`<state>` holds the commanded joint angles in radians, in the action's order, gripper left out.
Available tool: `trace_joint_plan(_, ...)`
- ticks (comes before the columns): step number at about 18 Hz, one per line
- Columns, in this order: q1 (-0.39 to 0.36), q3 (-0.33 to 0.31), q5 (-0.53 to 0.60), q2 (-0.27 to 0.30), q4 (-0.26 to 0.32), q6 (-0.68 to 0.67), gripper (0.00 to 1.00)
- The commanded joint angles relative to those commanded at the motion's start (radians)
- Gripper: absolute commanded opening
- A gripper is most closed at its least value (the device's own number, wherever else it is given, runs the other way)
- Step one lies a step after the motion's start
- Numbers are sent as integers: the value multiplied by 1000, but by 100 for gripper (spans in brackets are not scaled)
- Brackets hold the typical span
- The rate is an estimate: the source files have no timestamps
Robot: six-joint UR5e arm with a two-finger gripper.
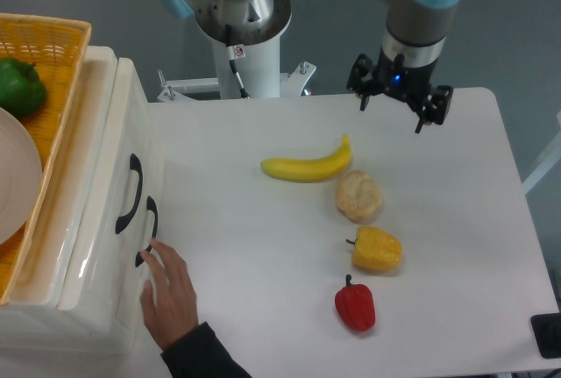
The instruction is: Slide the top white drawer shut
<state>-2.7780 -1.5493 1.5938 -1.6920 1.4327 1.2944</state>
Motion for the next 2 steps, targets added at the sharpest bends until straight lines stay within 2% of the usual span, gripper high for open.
trace_joint_plan(2,-8,-5,2,3,-2,22,100)
